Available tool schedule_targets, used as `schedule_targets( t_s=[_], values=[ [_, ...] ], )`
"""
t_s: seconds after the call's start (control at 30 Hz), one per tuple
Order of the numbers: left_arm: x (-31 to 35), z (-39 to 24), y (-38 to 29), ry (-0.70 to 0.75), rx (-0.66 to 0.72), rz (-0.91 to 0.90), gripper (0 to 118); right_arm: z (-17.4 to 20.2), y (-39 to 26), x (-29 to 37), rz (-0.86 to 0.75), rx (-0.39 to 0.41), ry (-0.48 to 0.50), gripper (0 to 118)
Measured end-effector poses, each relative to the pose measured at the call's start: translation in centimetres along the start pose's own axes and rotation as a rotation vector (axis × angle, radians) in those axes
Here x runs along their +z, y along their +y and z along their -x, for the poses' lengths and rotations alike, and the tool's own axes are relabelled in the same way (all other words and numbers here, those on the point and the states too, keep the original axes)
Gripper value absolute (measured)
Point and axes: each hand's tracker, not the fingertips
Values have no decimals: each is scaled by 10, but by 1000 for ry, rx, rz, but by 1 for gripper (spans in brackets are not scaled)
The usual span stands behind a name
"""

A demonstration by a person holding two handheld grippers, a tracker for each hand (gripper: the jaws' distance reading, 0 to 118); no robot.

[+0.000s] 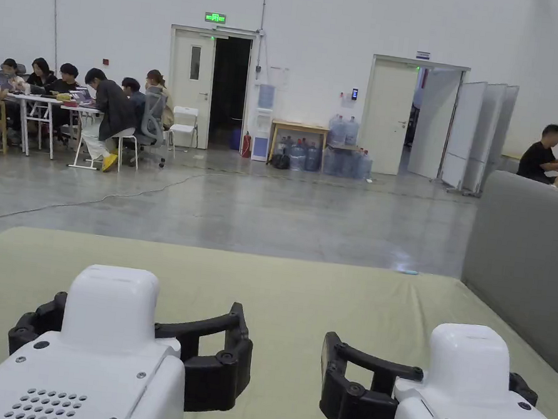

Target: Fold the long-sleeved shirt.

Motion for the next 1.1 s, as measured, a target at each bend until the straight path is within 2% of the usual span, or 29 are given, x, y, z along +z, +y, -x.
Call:
schedule_targets(
  t_s=[1.1],
  values=[
    [0, 1, 1, 6, -5, 18, 117, -5, 0, -4, 20, -25, -3, 118]
  ],
)
